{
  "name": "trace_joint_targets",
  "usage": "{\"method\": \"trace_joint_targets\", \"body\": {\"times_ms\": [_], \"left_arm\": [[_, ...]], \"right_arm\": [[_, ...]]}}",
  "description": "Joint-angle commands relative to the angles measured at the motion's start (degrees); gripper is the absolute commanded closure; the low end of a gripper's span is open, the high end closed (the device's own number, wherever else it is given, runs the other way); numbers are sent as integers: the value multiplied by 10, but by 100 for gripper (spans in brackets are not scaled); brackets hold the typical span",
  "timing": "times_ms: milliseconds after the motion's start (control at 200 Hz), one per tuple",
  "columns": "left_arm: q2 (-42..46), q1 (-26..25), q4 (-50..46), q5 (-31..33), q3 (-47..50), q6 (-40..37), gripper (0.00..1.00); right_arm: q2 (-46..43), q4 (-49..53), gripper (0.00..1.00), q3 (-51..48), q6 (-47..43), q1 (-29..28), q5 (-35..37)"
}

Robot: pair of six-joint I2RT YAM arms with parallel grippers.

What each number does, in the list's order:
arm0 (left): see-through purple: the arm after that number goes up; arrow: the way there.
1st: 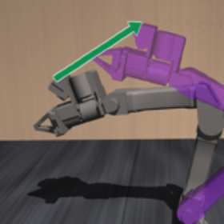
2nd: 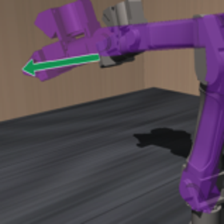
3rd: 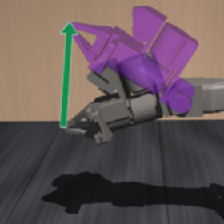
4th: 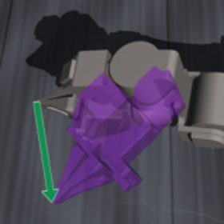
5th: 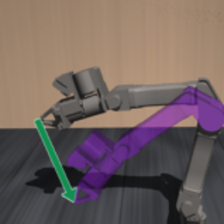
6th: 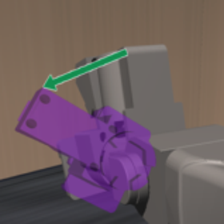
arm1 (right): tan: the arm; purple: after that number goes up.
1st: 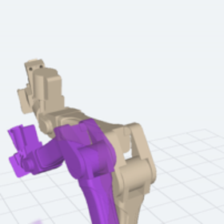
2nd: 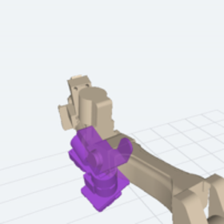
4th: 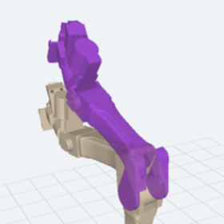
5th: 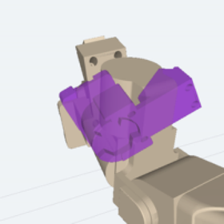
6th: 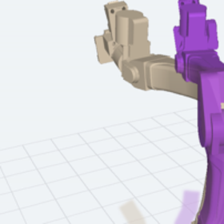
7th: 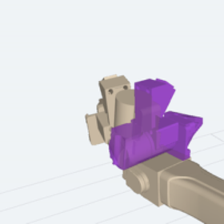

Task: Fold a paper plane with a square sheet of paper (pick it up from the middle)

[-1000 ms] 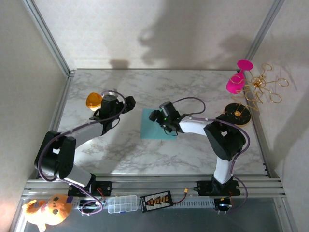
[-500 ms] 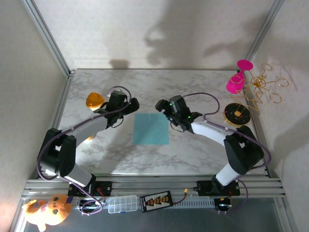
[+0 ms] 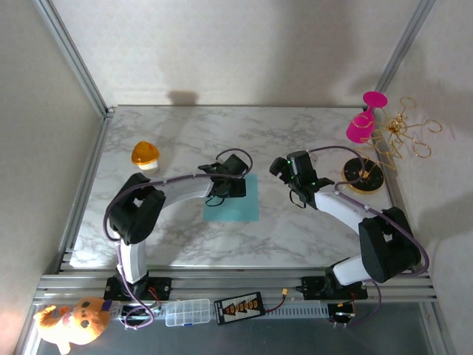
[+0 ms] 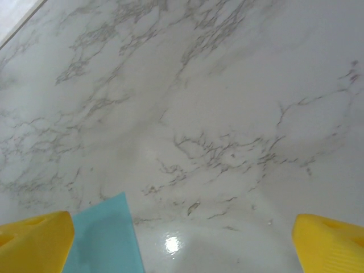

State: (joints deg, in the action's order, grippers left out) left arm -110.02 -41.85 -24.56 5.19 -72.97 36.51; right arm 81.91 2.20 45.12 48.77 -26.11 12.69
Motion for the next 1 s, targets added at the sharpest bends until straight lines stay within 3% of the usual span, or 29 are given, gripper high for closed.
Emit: {"method": "trace_joint_targets", "body": {"times_ms": [0,996], "left_arm": [[-26,-5,-50,16,-35,8,14],[-96,-10,-45,19,-9,29,21]], "right_arm": [[-13,5,1,-12,-15,1,15],[6,-7,1,-11,-2,2,-4]]}}
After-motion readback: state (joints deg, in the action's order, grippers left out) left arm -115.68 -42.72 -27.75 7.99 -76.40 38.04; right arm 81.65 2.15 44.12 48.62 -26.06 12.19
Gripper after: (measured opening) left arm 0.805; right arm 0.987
